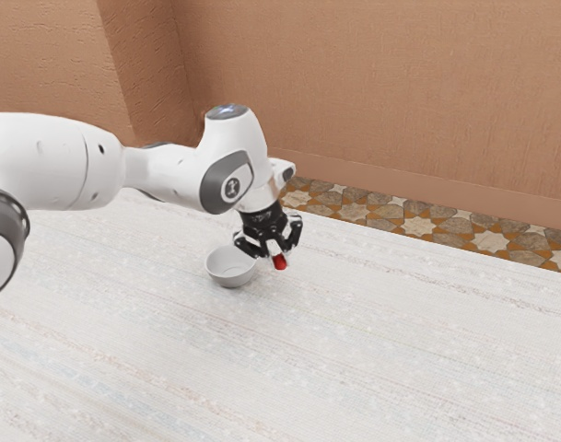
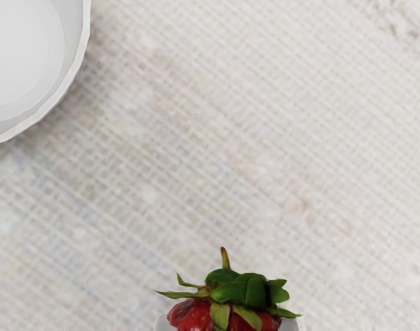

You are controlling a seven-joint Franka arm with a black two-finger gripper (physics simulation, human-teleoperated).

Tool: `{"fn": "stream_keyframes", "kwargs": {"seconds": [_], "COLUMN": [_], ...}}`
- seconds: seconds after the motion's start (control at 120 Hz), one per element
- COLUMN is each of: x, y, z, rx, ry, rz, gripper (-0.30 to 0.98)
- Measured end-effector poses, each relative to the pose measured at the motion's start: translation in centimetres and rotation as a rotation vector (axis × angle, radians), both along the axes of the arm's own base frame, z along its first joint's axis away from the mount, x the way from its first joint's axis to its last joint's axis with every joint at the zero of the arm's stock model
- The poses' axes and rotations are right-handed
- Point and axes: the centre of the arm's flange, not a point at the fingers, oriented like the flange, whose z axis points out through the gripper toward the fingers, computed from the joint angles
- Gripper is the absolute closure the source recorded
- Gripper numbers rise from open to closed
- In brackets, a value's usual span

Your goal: Take strawberry from the bowl

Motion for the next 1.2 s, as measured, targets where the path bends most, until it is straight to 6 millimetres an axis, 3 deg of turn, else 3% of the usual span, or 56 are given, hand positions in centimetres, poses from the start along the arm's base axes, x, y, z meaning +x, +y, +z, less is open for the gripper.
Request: {"fn": "stream_keyframes", "kwargs": {"seconds": [0.108, 0.192, 0.333, 0.483, 0.575, 0.658, 0.717, 0.833, 0.892, 0.942, 0.992, 1.067, 1.2], "x": [-1.0, -1.5, -1.5, -1.4, -1.5, -2.0, -2.6, -4.7, -6.7, -9.1, -10.8, -12.4, -13.8], "y": [-5.3, -7.8, -9.4, -9.8, -10.0, -9.5, -7.4, 0.5, 4.3, 7.9, 11.6, 16.7, 18.2], "z": [-1.4, -2.6, -3.8, -3.6, -2.2, 3.4, 9.1, 20.5, 26.2, 29.7, 31.2, 31.5, 31.2], "rx": [0.005, 0.009, 0.011, 0.0, -0.009, -0.03, -0.04, -0.046, -0.028, 0.005, 0.053, 0.111, 0.167], "ry": [0.02, 0.035, 0.042, 0.035, 0.014, -0.042, -0.086, -0.141, -0.151, -0.136, -0.101, -0.035, 0.031], "rz": [-0.076, -0.11, -0.129, -0.136, -0.144, -0.144, -0.121, -0.03, 0.009, 0.042, 0.072, 0.103, 0.025], "gripper": [0.7, 0.7, 0.68, 0.38, 0.25, 0.17, 0.13, 0.07, 0.06, 0.04, 0.03, 0.02, 0.01]}}
